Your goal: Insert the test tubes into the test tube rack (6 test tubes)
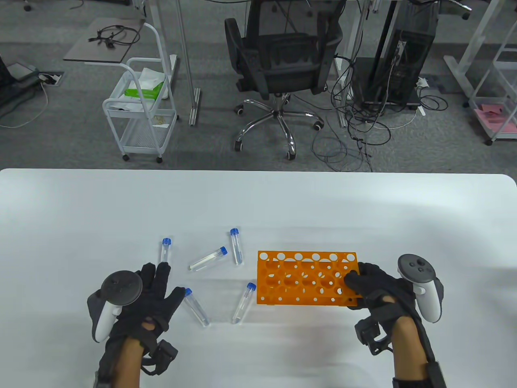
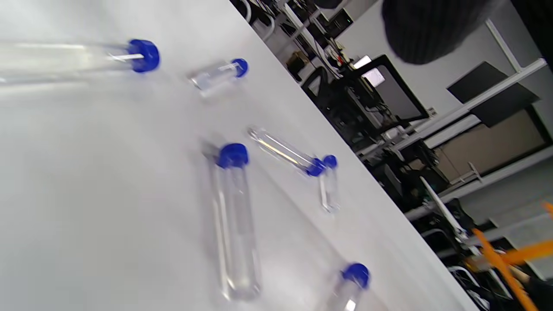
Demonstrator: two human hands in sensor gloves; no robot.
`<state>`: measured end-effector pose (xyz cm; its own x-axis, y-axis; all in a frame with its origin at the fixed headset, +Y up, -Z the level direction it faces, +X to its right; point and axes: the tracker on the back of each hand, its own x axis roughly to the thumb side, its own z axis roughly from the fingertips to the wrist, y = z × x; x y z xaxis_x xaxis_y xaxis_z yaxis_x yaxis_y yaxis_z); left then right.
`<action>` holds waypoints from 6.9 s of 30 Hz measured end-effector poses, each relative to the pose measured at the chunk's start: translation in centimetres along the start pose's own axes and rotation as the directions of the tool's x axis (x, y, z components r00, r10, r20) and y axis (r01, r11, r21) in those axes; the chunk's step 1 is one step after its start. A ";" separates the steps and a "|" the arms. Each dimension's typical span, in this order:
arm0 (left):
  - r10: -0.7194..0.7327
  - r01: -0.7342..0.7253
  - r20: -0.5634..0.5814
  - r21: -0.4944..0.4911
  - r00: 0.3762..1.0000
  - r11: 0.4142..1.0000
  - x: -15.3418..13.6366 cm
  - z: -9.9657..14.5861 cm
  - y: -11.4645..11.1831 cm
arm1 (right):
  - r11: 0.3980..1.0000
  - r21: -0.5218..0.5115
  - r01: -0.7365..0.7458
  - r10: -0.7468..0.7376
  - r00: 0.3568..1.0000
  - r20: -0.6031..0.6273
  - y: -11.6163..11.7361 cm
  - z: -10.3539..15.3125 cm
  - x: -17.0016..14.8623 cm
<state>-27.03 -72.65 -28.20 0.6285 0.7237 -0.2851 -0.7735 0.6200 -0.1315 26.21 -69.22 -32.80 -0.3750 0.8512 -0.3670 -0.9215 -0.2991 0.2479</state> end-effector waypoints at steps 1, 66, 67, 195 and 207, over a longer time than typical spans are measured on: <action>-0.006 0.006 -0.029 0.006 1.000 1.000 -0.5 -0.4 0.1 | 1.000 0.002 -0.002 0.002 1.000 0.000 0.0 0.0 0.0; -0.278 0.316 -0.152 0.403 0.949 0.859 2.4 -1.3 2.9 | 0.996 0.079 -0.048 0.052 0.997 -0.049 2.1 -0.8 -0.2; -0.278 0.311 -0.138 0.414 0.950 0.856 2.8 -1.1 2.9 | 0.996 0.080 -0.048 0.052 0.997 -0.050 2.1 -0.8 -0.2; -0.330 0.287 0.042 0.394 0.943 0.873 12.1 -5.7 1.1 | 0.998 0.068 -0.002 0.003 1.000 -0.021 1.1 -0.7 -0.5; -0.457 0.515 -0.263 0.228 0.849 0.826 5.6 -15.2 1.5 | 1.000 0.022 0.003 -0.002 0.998 -0.056 -0.1 -0.7 -1.5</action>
<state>-25.89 -72.27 -44.41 0.8661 0.2514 -0.4320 -0.2964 0.9543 -0.0389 26.81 -70.81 -32.92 -0.3784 0.8261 -0.4175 -0.9202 -0.2871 0.2661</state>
